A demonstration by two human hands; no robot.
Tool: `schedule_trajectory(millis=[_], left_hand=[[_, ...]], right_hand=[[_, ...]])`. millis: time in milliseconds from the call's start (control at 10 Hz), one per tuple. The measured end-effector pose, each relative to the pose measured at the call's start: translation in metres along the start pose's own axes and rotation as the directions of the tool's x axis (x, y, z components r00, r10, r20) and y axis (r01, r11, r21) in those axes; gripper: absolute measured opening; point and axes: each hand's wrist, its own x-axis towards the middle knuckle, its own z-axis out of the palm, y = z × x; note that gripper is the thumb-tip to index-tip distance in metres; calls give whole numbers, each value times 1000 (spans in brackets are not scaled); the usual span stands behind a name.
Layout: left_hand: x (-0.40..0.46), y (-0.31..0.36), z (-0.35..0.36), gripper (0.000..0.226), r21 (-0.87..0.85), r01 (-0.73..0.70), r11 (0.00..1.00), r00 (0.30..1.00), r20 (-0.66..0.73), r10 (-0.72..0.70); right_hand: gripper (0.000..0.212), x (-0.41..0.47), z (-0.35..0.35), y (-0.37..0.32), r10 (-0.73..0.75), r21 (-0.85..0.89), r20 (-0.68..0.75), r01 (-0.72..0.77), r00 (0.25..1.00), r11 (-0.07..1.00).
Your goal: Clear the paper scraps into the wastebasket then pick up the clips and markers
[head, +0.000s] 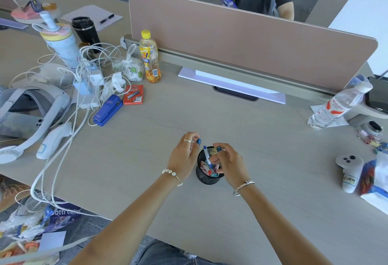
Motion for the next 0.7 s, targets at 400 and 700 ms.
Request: schedule_trajectory(millis=[400, 700], left_hand=[[-2, -7, 1, 11, 62, -2, 998, 1000, 13, 1], [1, -11, 1, 9, 195, -69, 978, 997, -1, 71]], right_hand=[[15, -5, -9, 7, -14, -169, -29, 9, 999, 986], [14, -4, -10, 7, -151, -263, -66, 129, 986, 956]])
